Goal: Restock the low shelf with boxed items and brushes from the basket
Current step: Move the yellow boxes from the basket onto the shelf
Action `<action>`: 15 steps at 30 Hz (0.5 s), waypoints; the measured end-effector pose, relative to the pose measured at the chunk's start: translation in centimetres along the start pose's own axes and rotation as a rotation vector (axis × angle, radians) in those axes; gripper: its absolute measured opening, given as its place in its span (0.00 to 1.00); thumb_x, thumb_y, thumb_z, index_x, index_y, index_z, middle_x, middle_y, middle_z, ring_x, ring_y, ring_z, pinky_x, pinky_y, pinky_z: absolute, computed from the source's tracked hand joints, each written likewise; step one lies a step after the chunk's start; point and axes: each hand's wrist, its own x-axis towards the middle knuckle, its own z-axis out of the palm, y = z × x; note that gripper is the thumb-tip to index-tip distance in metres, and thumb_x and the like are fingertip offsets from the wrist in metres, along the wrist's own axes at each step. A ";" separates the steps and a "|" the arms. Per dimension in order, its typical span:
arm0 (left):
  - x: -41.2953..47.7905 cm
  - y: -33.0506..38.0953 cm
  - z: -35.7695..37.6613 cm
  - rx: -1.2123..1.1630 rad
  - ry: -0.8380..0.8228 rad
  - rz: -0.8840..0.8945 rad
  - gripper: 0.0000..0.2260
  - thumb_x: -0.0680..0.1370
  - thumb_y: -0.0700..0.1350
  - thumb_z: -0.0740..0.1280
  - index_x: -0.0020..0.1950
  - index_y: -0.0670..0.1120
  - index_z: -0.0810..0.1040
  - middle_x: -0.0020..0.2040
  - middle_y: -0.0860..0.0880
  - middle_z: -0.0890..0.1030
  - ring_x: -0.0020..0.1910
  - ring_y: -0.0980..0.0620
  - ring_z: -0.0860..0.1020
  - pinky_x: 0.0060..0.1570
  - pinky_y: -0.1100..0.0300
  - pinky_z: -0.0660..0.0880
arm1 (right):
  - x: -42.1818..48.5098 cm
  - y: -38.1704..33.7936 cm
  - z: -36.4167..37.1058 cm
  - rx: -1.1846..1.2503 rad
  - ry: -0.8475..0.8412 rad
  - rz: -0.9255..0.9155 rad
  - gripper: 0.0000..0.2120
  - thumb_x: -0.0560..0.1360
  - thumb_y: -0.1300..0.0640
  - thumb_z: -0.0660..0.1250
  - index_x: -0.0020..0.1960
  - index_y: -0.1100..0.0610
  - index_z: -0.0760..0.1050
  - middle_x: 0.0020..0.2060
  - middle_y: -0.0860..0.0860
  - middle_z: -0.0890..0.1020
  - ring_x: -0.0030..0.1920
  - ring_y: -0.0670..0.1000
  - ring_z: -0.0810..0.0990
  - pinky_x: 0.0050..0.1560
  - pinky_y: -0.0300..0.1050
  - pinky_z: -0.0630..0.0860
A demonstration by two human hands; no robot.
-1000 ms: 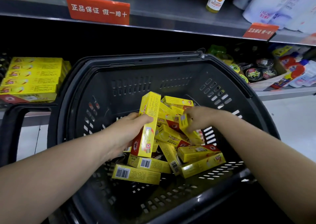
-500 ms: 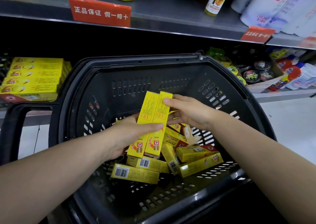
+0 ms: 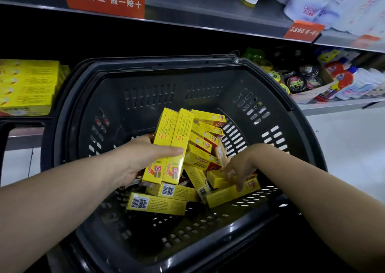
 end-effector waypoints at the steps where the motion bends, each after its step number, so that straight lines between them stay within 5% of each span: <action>1: 0.0 0.1 0.0 -0.001 -0.001 -0.001 0.48 0.46 0.59 0.76 0.65 0.46 0.74 0.60 0.44 0.80 0.60 0.42 0.76 0.64 0.44 0.70 | 0.0 -0.2 0.0 0.019 -0.022 -0.017 0.29 0.73 0.47 0.69 0.71 0.49 0.65 0.69 0.51 0.68 0.67 0.56 0.70 0.64 0.53 0.70; 5: -0.1 -0.1 -0.1 -0.002 0.006 -0.002 0.50 0.45 0.61 0.76 0.66 0.46 0.74 0.62 0.44 0.79 0.63 0.42 0.75 0.65 0.43 0.68 | -0.2 -1.2 -0.2 0.213 -0.097 -0.116 0.23 0.76 0.52 0.66 0.69 0.59 0.69 0.67 0.51 0.72 0.66 0.51 0.70 0.64 0.45 0.67; 8: 0.0 -0.2 -0.2 0.009 0.017 -0.018 0.57 0.41 0.63 0.76 0.69 0.46 0.70 0.64 0.43 0.77 0.64 0.41 0.73 0.66 0.42 0.68 | 0.5 -2.1 -0.3 0.265 -0.093 -0.206 0.11 0.77 0.52 0.65 0.52 0.60 0.74 0.41 0.45 0.76 0.43 0.41 0.72 0.46 0.38 0.68; 11: -0.1 -0.2 -0.3 -0.008 0.017 -0.013 0.53 0.43 0.61 0.76 0.67 0.46 0.72 0.62 0.43 0.78 0.62 0.41 0.75 0.63 0.44 0.70 | 0.6 -2.9 -0.1 0.320 -0.069 -0.235 0.11 0.75 0.51 0.68 0.41 0.57 0.73 0.32 0.43 0.76 0.35 0.45 0.69 0.37 0.38 0.67; 15: -0.1 -0.1 -0.4 -0.078 0.038 -0.002 0.31 0.57 0.54 0.77 0.58 0.47 0.79 0.49 0.46 0.85 0.49 0.47 0.82 0.46 0.53 0.79 | -1.8 -2.4 -1.1 0.507 0.063 -0.278 0.22 0.75 0.47 0.66 0.64 0.58 0.71 0.46 0.52 0.76 0.40 0.48 0.73 0.38 0.39 0.72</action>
